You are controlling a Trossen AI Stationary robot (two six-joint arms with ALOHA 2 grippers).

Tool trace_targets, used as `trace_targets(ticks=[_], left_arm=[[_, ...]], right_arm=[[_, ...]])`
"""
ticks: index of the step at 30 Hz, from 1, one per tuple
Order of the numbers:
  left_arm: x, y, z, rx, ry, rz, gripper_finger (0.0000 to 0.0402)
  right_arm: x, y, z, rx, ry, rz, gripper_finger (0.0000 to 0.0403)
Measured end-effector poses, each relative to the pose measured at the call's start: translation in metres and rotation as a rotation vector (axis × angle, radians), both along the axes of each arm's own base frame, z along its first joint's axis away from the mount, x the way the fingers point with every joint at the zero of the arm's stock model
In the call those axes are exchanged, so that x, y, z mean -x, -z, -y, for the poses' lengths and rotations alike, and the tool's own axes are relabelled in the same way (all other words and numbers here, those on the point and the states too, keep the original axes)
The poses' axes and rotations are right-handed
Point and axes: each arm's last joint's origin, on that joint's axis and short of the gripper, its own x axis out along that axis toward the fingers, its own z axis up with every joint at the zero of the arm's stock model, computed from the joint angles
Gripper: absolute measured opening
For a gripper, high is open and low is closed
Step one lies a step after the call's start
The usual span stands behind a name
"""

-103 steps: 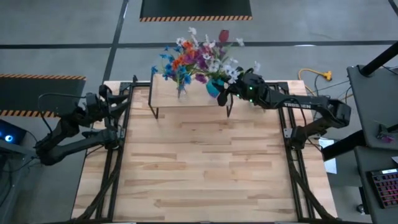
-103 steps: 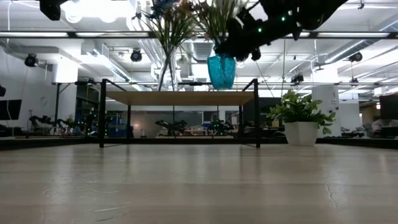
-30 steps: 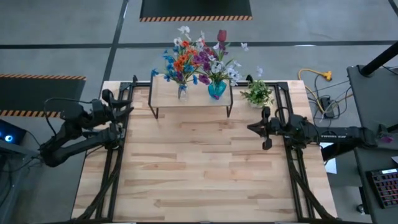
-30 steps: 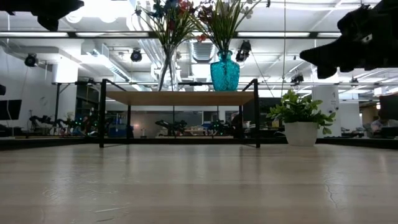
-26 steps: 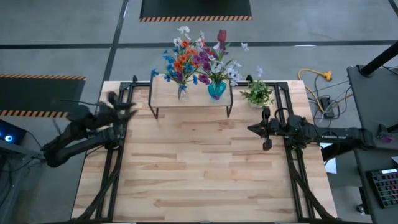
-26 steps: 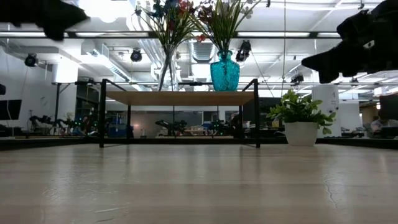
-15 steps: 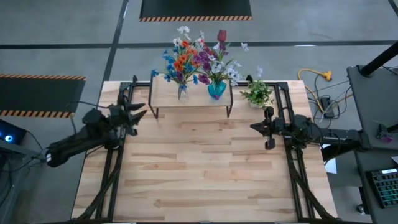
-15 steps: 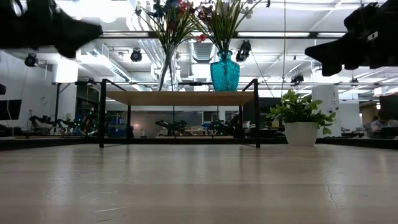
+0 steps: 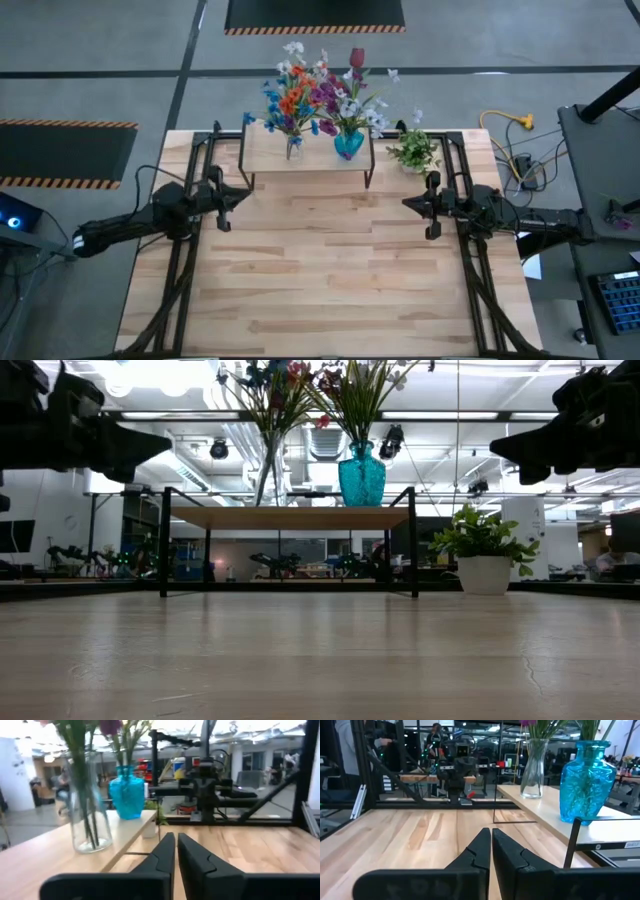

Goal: Pick and place flowers into a vace then onto a shelf
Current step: Return to Home Position

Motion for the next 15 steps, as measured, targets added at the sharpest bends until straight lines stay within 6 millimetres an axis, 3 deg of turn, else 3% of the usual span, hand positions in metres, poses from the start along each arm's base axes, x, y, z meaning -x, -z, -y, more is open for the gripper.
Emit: trace_targets(ticks=[15], left_arm=[[-0.0009, 0.0058, 0.0008, -0.006, -0.059, -0.061, 0.0000]], right_arm=[[0.0007, 0.0046, 0.0013, -0.008, 0.049, -0.046, 0.0008]])
